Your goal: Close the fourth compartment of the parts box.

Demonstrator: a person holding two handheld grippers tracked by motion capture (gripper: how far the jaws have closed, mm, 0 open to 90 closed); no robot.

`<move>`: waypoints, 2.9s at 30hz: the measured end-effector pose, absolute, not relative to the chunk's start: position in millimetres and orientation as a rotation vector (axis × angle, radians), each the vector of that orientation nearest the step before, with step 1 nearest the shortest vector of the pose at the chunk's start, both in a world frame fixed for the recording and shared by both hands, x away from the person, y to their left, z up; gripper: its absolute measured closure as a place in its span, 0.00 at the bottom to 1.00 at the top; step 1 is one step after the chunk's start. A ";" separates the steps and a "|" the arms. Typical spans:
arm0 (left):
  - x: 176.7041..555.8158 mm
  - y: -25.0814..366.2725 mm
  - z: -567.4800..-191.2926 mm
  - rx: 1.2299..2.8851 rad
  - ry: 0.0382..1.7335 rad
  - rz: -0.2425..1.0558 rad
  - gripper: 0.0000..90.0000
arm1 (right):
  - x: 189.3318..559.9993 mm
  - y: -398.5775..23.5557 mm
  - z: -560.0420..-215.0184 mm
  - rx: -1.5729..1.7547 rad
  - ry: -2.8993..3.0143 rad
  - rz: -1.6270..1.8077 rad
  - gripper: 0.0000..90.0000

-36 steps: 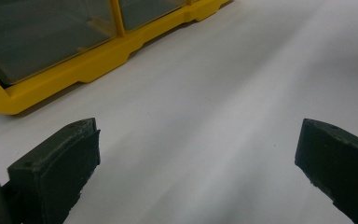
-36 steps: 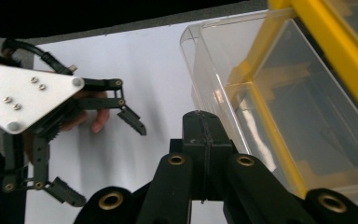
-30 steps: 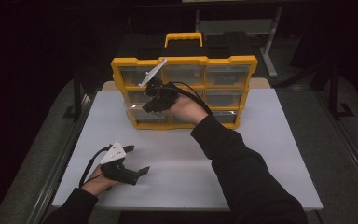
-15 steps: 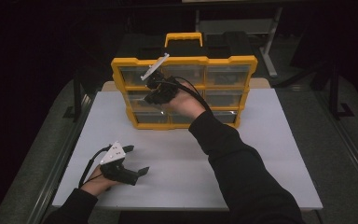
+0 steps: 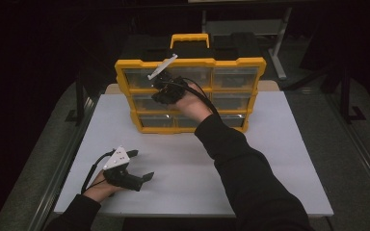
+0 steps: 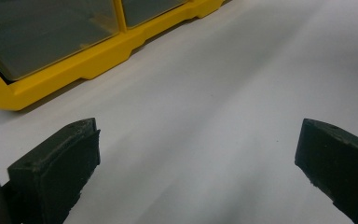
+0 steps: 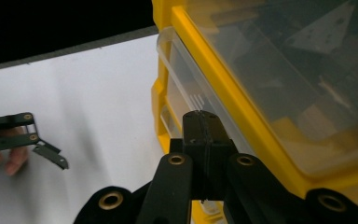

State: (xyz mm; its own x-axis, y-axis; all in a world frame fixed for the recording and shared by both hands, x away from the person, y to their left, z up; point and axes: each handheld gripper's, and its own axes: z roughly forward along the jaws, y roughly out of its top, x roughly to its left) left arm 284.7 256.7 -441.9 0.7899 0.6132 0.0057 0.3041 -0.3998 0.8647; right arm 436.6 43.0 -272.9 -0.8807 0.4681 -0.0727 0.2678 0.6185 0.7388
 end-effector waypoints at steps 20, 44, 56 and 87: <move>284.7 255.5 -442.6 2.016 0.685 0.396 0.00 | 409.0 -17.3 -286.5 0.680 2.618 1.251 0.77; 284.8 255.3 -443.2 2.022 0.688 0.394 0.00 | 380.1 -72.0 -334.1 0.831 2.539 1.190 0.29; 284.8 254.9 -443.6 2.024 0.687 0.392 0.00 | 365.3 -91.3 -357.1 0.899 2.526 1.181 0.10; 284.8 255.0 -442.9 2.024 0.685 0.391 0.00 | 328.3 -141.7 -418.7 0.997 2.436 1.176 0.00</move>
State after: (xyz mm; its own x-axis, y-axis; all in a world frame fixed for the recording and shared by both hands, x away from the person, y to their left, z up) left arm 284.8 255.0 -442.9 0.7936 0.6084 0.0031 0.3113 -0.4105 0.8571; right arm 328.3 -141.7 -418.7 -0.7313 0.6793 0.0610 0.4703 0.4375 0.7665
